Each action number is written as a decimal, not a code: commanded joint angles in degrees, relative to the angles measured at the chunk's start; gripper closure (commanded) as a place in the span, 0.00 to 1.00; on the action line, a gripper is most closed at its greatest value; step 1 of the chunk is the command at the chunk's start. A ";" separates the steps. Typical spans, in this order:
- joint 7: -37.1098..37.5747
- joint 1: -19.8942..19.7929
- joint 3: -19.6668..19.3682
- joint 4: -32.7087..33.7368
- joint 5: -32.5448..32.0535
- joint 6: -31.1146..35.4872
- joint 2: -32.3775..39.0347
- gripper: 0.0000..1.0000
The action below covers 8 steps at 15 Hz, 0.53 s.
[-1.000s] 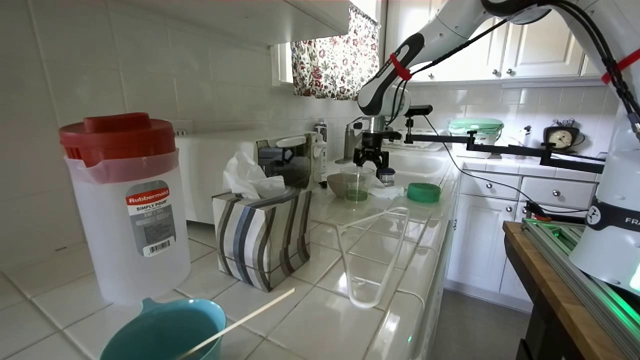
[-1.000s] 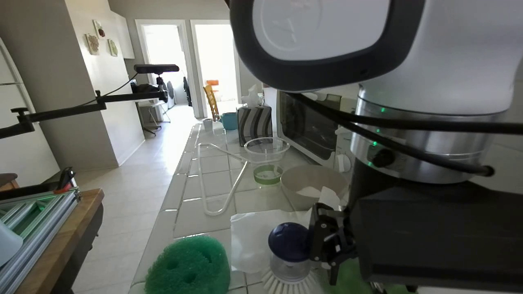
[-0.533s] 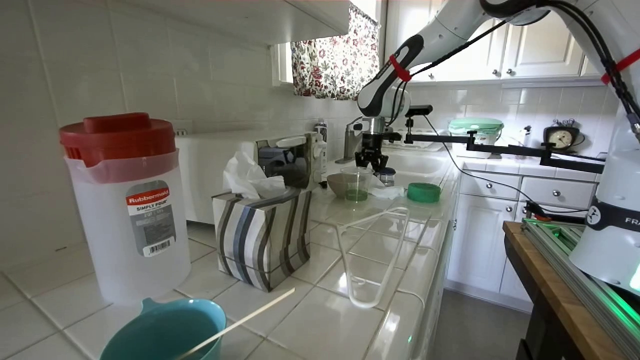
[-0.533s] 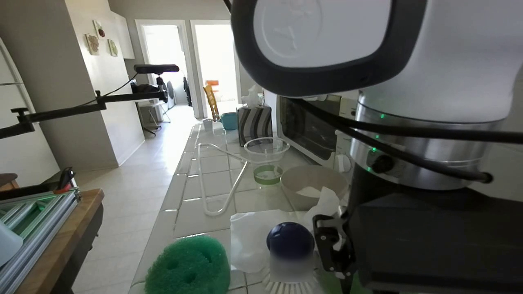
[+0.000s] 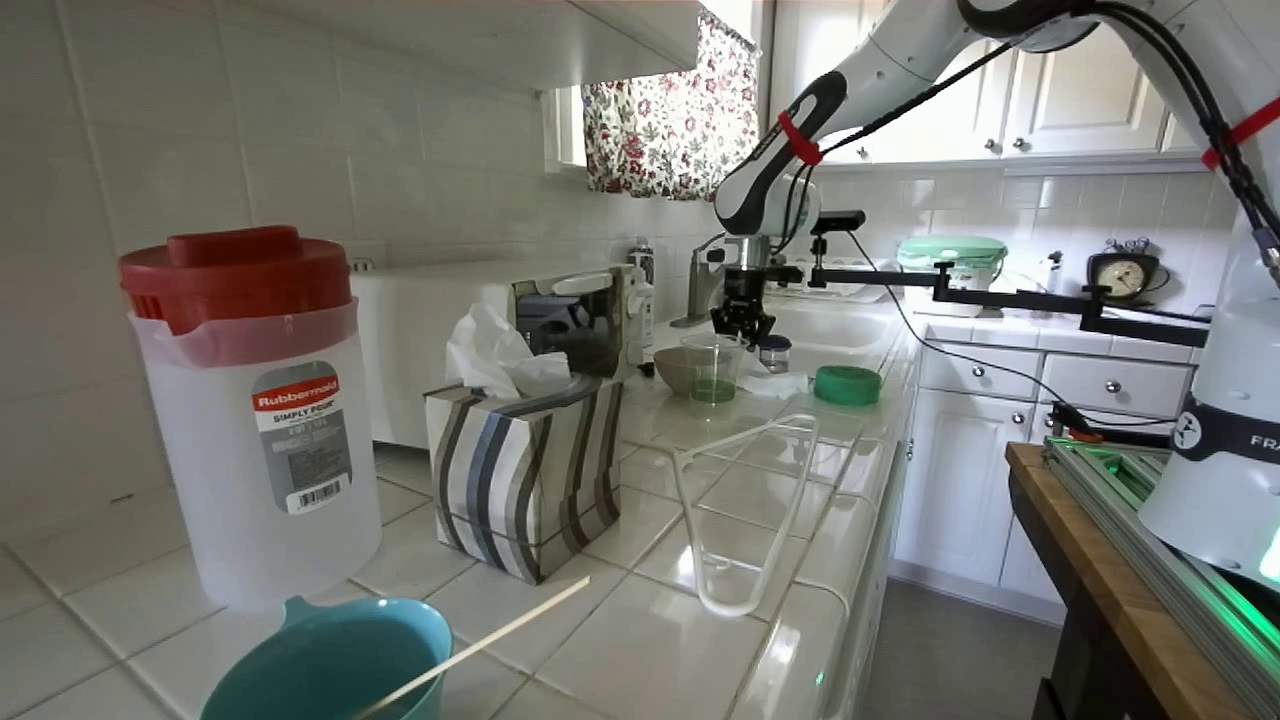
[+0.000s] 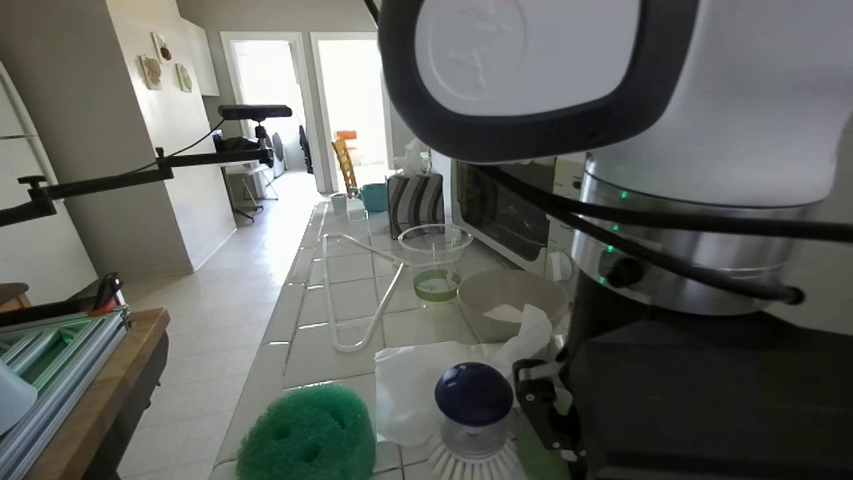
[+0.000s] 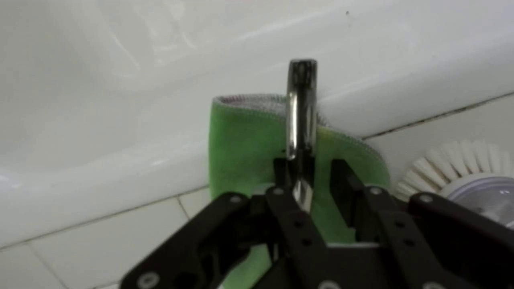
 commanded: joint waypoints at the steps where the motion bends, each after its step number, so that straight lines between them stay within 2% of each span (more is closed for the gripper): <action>1: -0.49 -1.34 1.05 1.77 -1.12 -0.05 1.01 0.97; 2: -0.50 -1.36 1.06 1.84 -1.11 -0.04 1.03 1.00; 3: -0.50 -1.36 1.06 1.89 -1.12 -0.05 1.07 0.95; 8: -0.57 -1.20 1.19 1.29 -1.11 0.08 0.32 0.95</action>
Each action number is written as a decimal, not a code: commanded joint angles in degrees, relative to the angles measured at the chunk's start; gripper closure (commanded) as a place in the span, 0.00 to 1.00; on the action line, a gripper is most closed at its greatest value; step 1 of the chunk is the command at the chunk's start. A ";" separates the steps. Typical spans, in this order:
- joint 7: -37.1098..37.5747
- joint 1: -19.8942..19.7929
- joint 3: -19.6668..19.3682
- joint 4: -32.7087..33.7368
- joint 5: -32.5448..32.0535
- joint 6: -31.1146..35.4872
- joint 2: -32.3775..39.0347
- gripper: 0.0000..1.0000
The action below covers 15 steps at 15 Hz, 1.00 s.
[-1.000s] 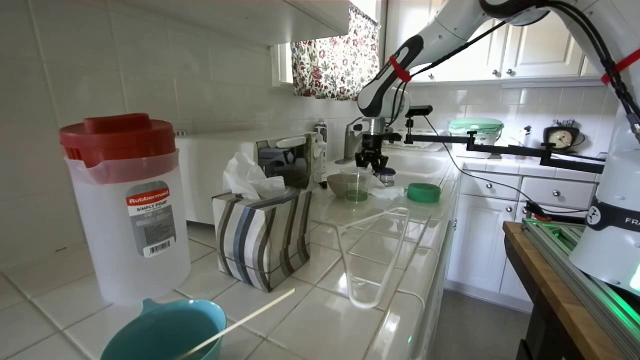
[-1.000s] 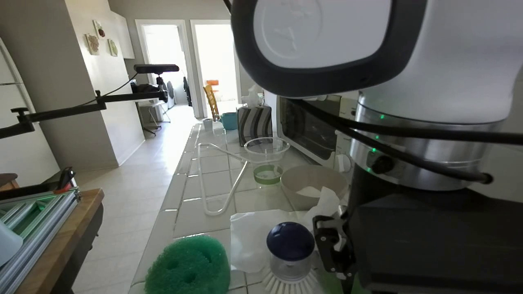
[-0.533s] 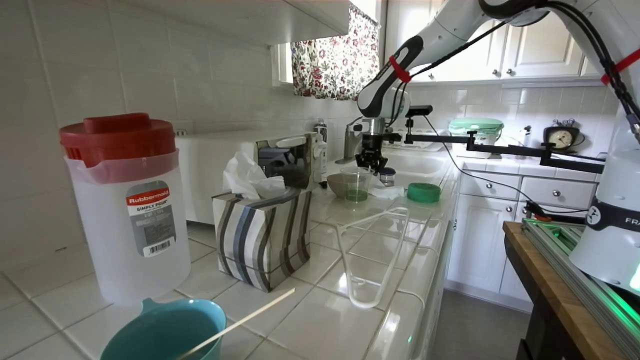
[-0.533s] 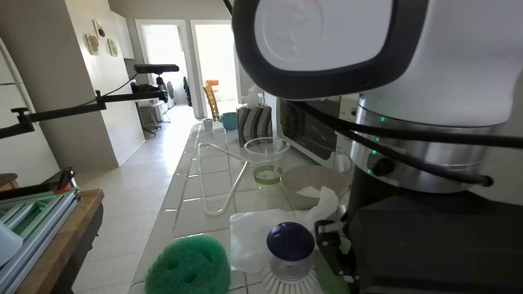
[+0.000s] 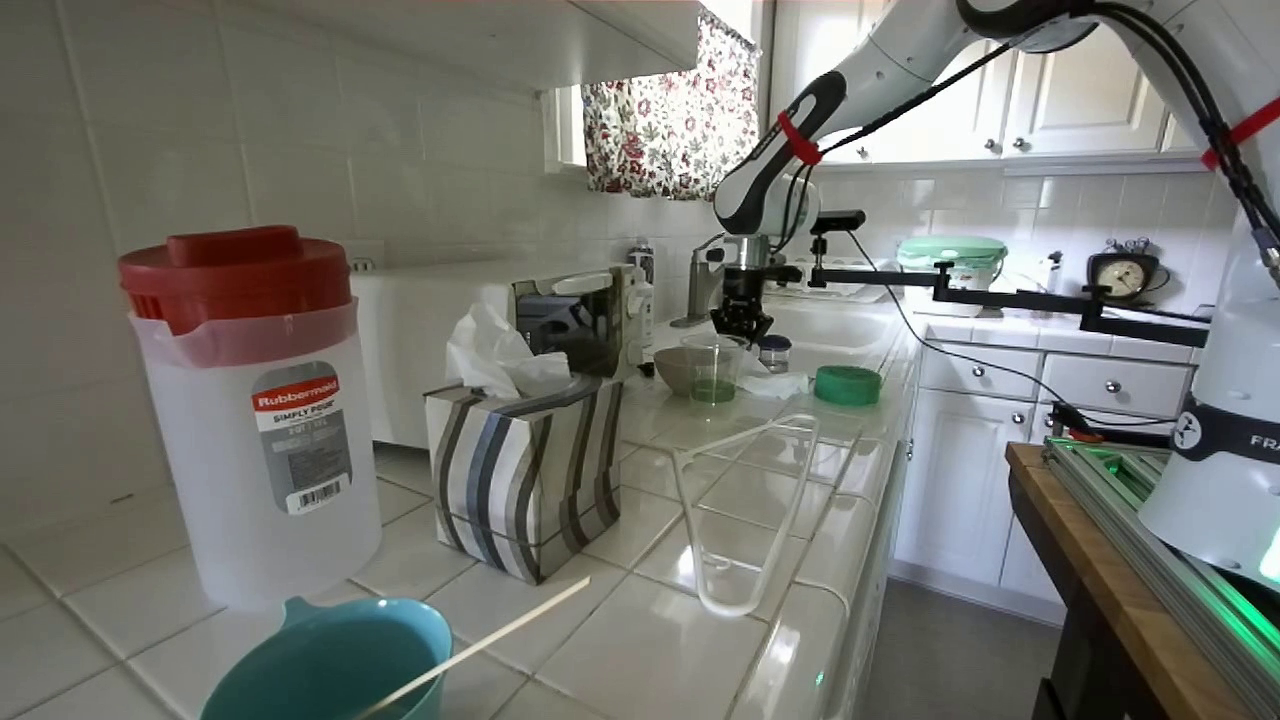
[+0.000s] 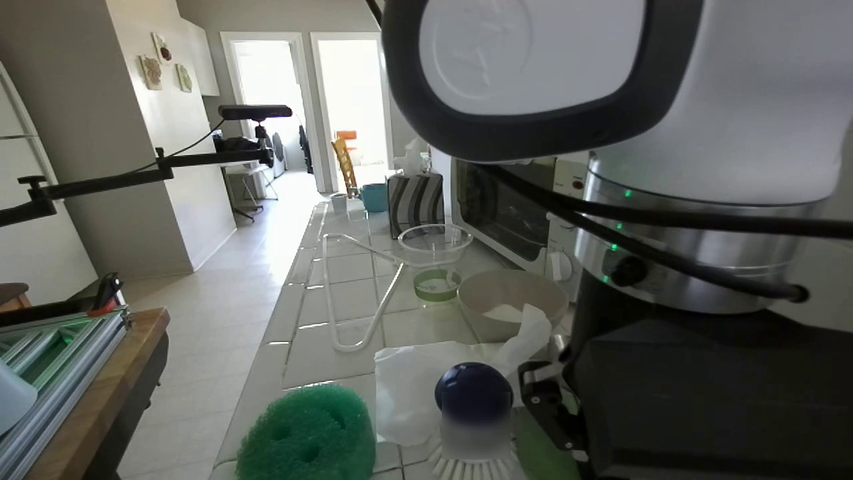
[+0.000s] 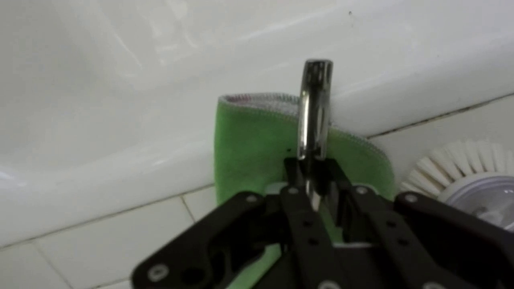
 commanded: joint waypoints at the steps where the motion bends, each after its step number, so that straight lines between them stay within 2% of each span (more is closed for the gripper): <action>1: -0.57 -0.98 1.11 0.08 -1.25 0.57 -0.74 0.95; 15: 0.80 0.31 -0.70 -3.57 -5.29 0.68 -7.20 0.95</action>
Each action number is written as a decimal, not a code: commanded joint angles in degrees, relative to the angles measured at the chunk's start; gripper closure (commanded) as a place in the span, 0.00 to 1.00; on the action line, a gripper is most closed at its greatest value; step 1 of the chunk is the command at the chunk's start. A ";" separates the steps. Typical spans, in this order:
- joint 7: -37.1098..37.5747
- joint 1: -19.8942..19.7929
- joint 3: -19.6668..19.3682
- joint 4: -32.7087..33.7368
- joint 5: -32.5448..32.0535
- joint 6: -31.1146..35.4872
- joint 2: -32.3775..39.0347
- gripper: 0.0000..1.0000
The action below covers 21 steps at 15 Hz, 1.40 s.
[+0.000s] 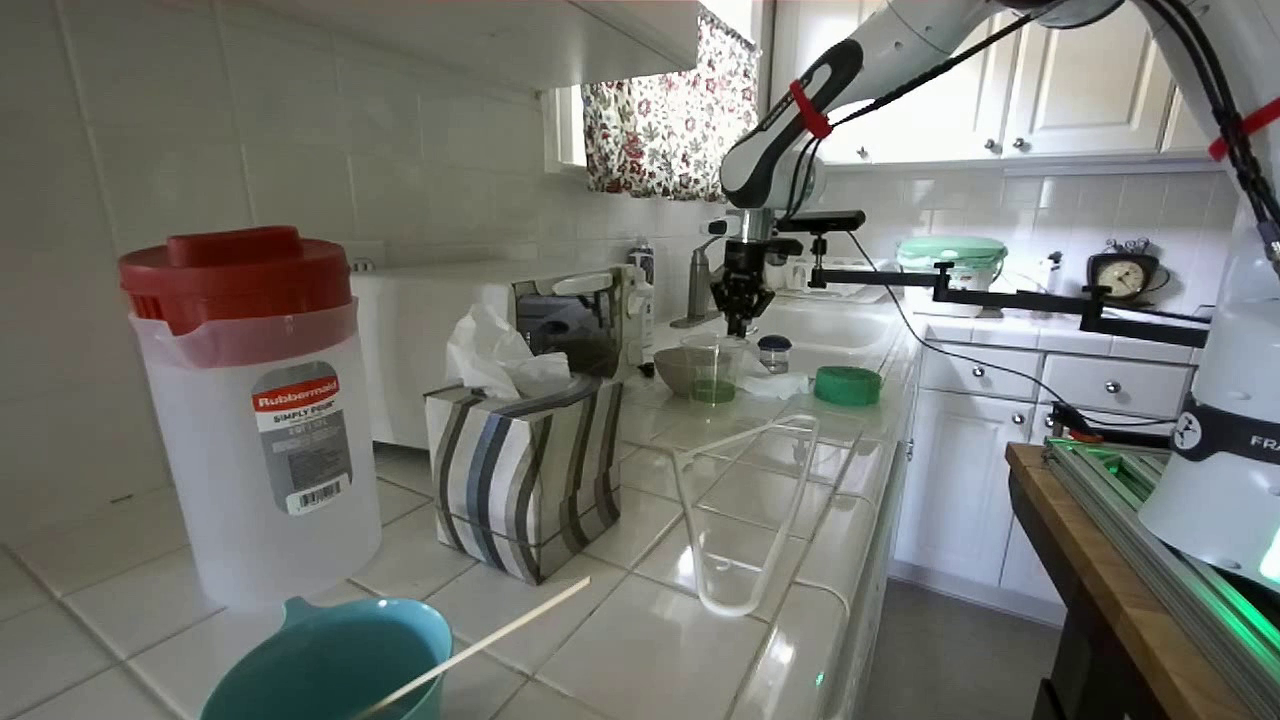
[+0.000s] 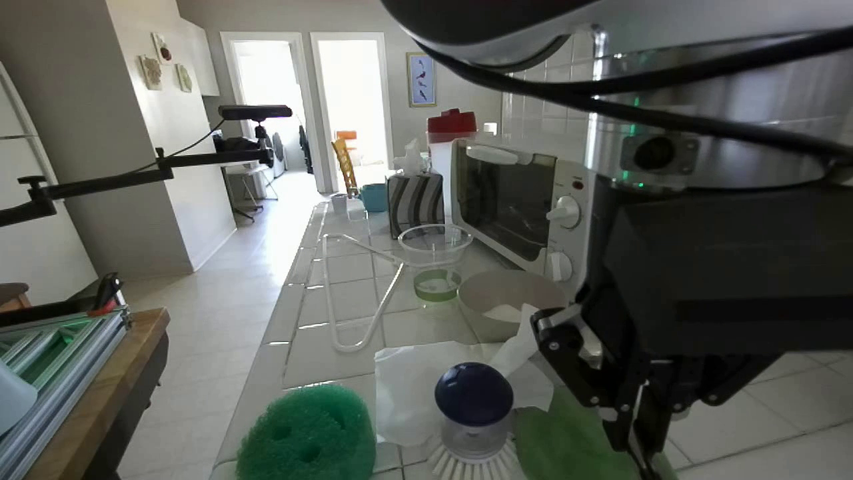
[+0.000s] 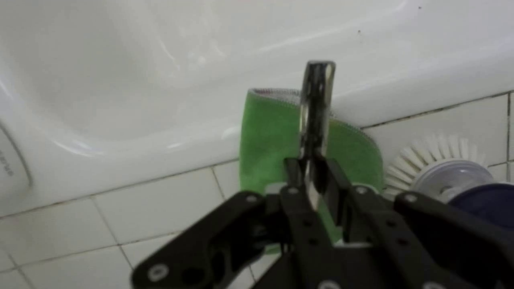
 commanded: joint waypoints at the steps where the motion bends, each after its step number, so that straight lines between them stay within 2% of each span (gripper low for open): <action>1: 0.92 0.15 -0.48 -2.39 -1.91 0.65 -2.33 0.95; 9: 1.58 1.74 -1.84 -6.66 -5.59 1.13 -8.59 0.95; 16: 9.43 6.67 -4.96 -4.35 -20.93 -2.15 -8.86 0.95; 21: 12.07 8.83 -4.15 -3.44 -26.60 -2.99 -8.70 0.95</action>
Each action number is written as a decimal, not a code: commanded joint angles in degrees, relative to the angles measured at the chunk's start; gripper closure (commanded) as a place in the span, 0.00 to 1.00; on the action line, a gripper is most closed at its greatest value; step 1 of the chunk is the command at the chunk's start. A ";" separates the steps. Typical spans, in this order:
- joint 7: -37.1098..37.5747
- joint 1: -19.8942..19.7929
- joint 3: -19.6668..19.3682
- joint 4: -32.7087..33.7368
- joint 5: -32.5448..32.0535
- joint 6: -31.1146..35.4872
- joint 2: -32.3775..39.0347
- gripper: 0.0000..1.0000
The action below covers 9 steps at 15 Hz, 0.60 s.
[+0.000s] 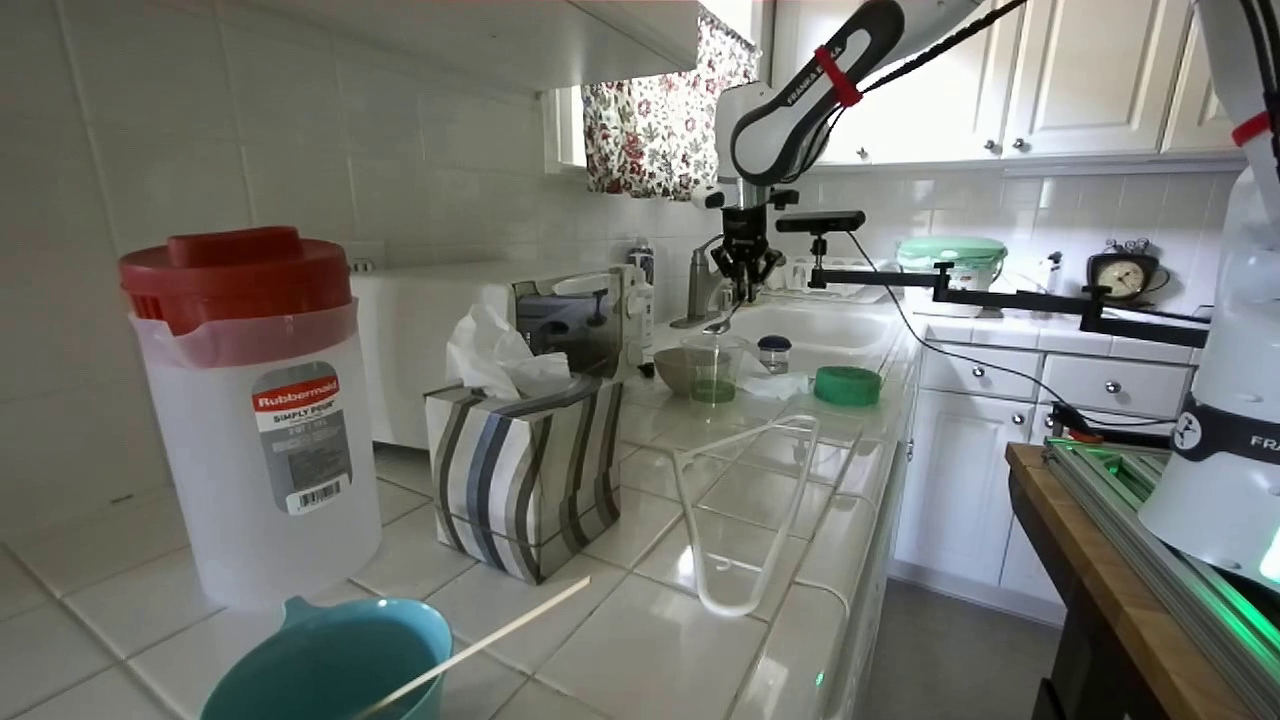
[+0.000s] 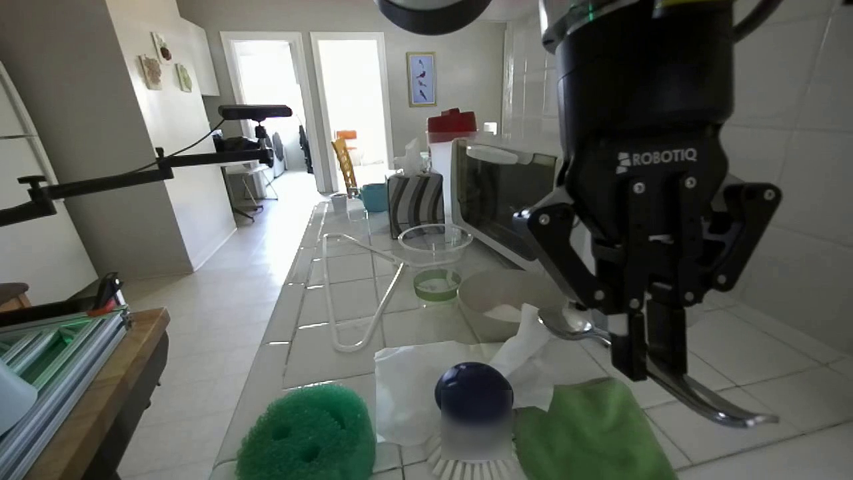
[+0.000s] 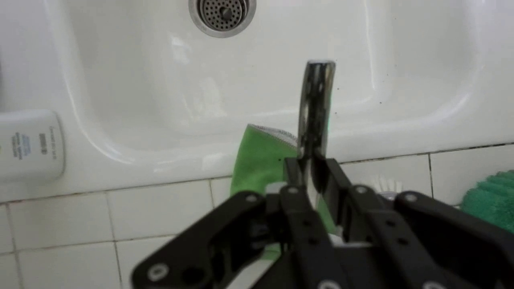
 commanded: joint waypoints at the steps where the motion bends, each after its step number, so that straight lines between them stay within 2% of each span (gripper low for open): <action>1: 2.05 1.72 -0.02 0.53 -3.70 -1.16 -0.26 0.95; 9: 5.13 6.24 0.29 0.47 -11.96 -1.97 -0.98 0.95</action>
